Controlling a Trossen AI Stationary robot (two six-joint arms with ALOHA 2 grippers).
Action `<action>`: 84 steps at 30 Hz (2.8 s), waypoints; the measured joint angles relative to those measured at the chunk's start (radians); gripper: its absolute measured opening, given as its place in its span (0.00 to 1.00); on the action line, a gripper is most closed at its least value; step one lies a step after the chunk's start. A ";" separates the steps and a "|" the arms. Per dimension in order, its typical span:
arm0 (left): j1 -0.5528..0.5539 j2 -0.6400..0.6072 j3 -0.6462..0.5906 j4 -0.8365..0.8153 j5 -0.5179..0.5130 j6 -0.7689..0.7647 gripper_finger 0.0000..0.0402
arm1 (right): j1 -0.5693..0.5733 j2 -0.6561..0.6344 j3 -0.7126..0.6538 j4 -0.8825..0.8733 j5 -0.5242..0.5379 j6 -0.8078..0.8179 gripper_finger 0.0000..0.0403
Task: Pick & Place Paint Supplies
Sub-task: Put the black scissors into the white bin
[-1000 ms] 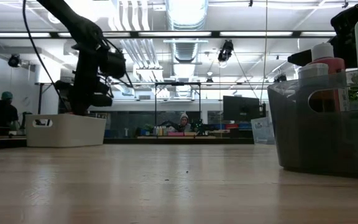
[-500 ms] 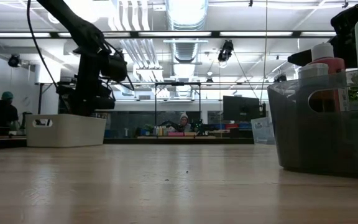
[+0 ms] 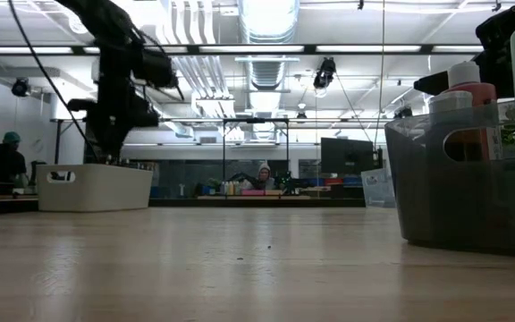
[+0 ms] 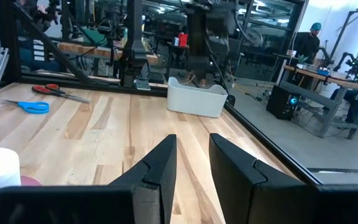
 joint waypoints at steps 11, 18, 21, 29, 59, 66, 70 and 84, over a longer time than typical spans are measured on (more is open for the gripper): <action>-0.326 -0.239 0.001 -0.201 -0.030 -0.356 0.29 | 0.000 0.000 0.000 0.000 0.000 0.000 0.22; -0.638 -0.249 0.001 -0.324 0.011 -0.703 0.29 | 0.000 0.000 0.000 0.000 0.000 0.000 0.22; -0.771 -0.228 0.001 -0.330 0.049 -0.824 0.29 | 0.000 0.000 0.000 0.000 0.000 0.000 0.22; -1.019 -0.152 0.001 -0.328 0.201 -1.089 0.29 | 0.000 0.000 0.000 0.000 0.000 0.000 0.22; -1.695 0.059 0.001 0.109 0.263 -1.866 0.29 | 0.000 0.000 0.000 0.000 0.000 0.000 0.22; -1.734 0.145 0.016 0.156 0.369 -1.874 0.29 | 0.000 0.000 0.000 0.000 0.000 0.000 0.22; -1.722 0.214 0.037 0.191 0.492 -1.684 0.29 | 0.000 0.000 0.000 0.000 0.000 0.000 0.22; -1.744 0.247 0.035 0.191 0.524 -1.686 0.29 | 0.000 0.000 0.000 0.000 0.000 0.000 0.22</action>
